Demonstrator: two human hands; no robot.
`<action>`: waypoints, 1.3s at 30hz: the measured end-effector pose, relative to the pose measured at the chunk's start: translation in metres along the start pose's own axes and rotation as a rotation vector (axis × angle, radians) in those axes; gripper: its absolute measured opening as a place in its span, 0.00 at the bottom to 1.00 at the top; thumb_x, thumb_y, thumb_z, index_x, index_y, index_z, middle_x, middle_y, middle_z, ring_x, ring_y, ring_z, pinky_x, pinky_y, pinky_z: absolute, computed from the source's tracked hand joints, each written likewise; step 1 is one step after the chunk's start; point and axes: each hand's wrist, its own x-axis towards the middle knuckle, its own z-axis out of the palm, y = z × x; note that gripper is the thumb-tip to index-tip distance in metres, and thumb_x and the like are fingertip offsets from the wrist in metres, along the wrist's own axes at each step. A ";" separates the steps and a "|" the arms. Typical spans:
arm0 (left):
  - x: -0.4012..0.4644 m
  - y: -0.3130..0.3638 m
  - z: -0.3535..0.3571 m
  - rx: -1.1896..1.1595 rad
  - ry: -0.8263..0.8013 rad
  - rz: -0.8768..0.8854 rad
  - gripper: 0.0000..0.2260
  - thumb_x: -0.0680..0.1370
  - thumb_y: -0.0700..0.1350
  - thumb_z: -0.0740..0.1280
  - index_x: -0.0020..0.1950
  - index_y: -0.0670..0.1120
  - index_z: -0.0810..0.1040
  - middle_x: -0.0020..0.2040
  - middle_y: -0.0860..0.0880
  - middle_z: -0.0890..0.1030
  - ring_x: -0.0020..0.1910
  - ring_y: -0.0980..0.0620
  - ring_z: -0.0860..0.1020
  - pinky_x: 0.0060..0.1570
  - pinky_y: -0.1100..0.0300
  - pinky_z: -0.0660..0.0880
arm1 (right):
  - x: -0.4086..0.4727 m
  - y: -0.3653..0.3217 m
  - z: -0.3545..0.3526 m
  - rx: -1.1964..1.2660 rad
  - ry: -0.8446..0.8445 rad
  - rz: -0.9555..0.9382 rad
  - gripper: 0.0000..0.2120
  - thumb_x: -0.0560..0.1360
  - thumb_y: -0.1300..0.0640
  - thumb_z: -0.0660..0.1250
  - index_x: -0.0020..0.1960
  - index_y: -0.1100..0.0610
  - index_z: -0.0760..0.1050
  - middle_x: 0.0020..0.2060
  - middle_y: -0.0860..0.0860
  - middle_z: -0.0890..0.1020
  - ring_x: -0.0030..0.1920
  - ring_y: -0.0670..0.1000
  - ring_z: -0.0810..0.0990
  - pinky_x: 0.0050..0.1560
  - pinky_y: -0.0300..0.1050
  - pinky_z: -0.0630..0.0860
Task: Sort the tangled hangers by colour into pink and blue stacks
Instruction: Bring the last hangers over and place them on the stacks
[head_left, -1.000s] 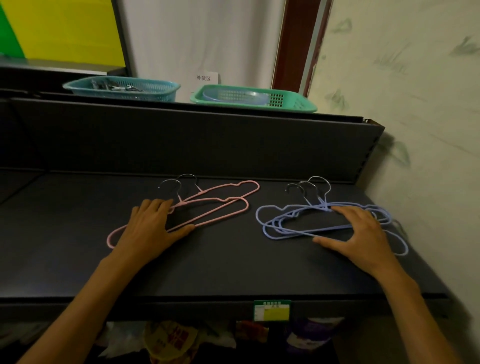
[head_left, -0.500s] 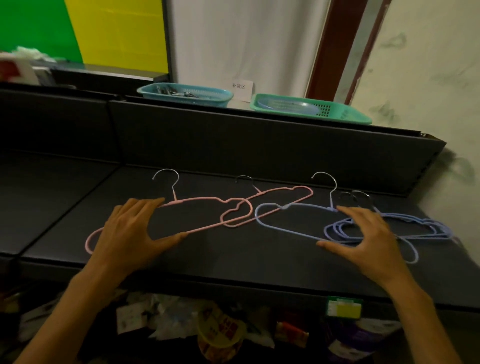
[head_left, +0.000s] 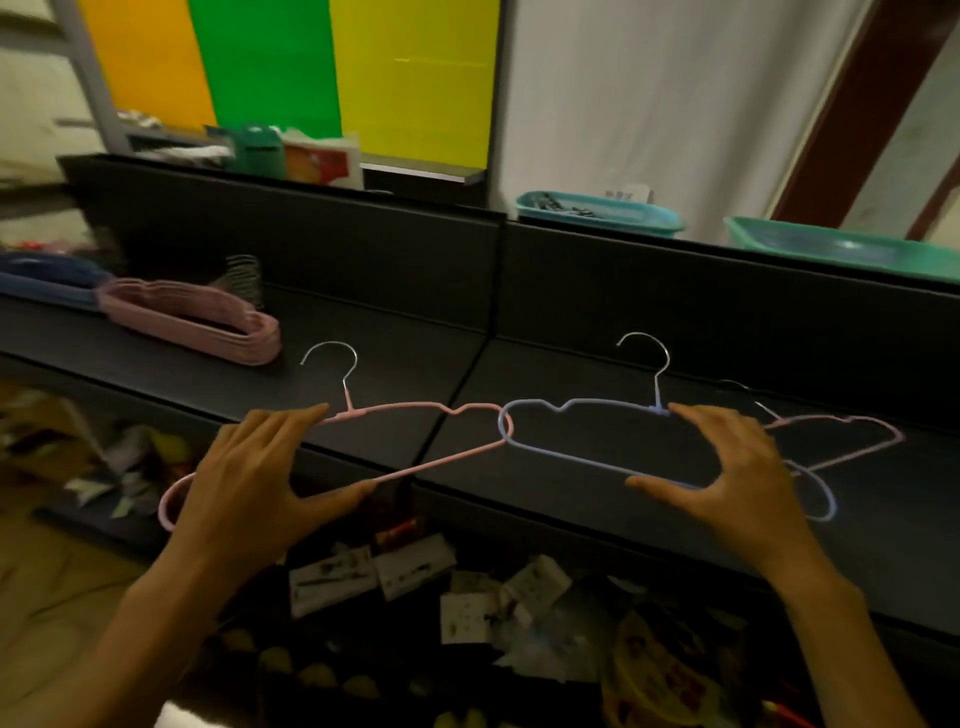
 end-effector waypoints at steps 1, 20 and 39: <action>-0.005 -0.016 -0.005 0.019 -0.006 -0.019 0.37 0.68 0.71 0.59 0.63 0.43 0.75 0.55 0.44 0.79 0.53 0.45 0.77 0.50 0.49 0.74 | 0.007 -0.015 0.010 0.009 -0.005 -0.013 0.45 0.58 0.23 0.60 0.67 0.47 0.68 0.61 0.49 0.73 0.62 0.50 0.69 0.62 0.49 0.66; 0.039 -0.293 -0.036 0.161 -0.005 -0.122 0.37 0.67 0.71 0.61 0.64 0.43 0.74 0.56 0.45 0.80 0.54 0.46 0.77 0.50 0.50 0.75 | 0.159 -0.251 0.207 0.113 -0.053 -0.100 0.43 0.58 0.31 0.64 0.68 0.52 0.69 0.62 0.55 0.73 0.63 0.55 0.69 0.60 0.52 0.67; 0.204 -0.420 0.009 -0.136 -0.189 0.262 0.40 0.65 0.75 0.56 0.68 0.50 0.69 0.60 0.48 0.76 0.57 0.50 0.74 0.53 0.58 0.66 | 0.202 -0.321 0.252 0.003 0.081 0.269 0.43 0.58 0.32 0.69 0.68 0.50 0.68 0.64 0.51 0.71 0.64 0.52 0.67 0.62 0.49 0.66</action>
